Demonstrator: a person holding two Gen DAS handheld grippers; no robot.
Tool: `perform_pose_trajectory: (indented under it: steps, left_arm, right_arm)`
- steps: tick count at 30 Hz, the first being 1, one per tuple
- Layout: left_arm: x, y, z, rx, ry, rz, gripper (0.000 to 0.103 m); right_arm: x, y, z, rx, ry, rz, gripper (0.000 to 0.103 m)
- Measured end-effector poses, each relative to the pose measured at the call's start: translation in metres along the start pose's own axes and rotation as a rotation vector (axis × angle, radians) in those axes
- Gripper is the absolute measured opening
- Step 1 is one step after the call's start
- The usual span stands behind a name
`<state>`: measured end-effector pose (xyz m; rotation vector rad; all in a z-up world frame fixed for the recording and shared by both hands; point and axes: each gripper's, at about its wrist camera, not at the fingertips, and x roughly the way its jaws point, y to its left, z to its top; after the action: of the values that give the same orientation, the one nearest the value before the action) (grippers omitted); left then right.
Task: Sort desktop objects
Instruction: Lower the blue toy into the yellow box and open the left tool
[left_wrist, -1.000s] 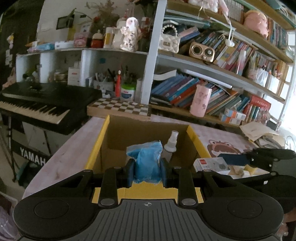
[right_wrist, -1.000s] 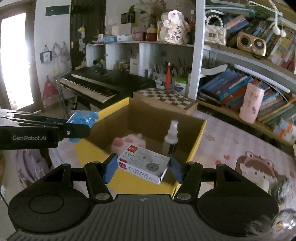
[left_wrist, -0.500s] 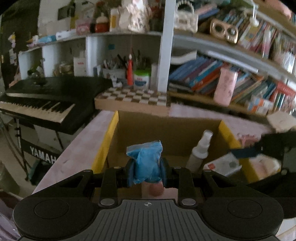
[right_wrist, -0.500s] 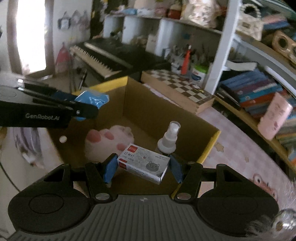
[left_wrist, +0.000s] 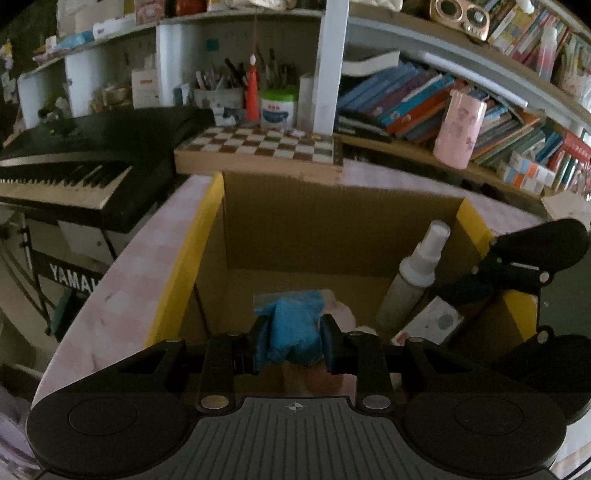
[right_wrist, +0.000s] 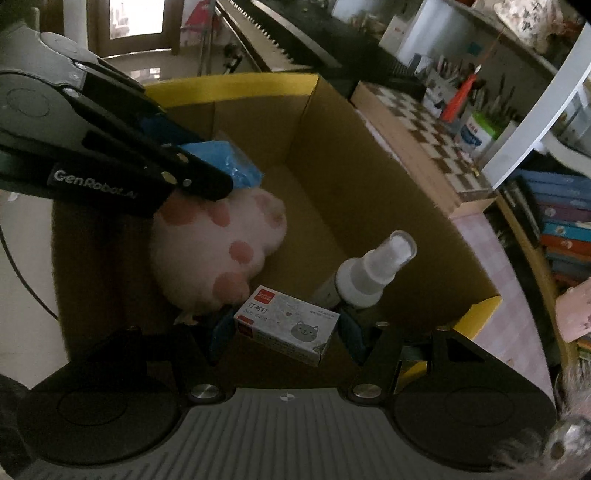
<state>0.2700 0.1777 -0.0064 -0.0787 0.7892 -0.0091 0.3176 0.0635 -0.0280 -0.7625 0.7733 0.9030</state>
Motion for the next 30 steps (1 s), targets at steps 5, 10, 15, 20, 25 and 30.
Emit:
perform_pose_trajectory:
  steps: [5,10,15,20,25,30]
  left_arm:
    - [0.002,0.0,0.002,0.004,0.005,0.001,0.029]
    - [-0.001,-0.003,0.002,0.013,-0.006,-0.012,0.048]
    - [-0.012,-0.01,-0.002,0.014,-0.052,-0.036,0.073]
    - [-0.029,-0.015,0.0,0.037,-0.118,-0.025,0.08]
    - [-0.047,-0.015,0.003,0.02,-0.174,-0.019,0.086]
    - [-0.066,-0.016,0.002,0.021,-0.22,-0.027,0.088]
  right_arm:
    - [0.005,0.002,0.0,0.002,0.007,-0.008,0.058]
    - [0.006,0.002,0.001,0.001,0.006,-0.009,0.058]
    - [0.003,0.003,0.001,0.0,-0.004,-0.035,0.058]
    - [-0.017,-0.001,-0.002,0.056,-0.062,-0.07,0.065]
    - [-0.042,0.0,-0.011,0.112,-0.127,-0.119,0.065]
    - [-0.068,0.0,-0.023,0.2,-0.204,-0.193,0.066]
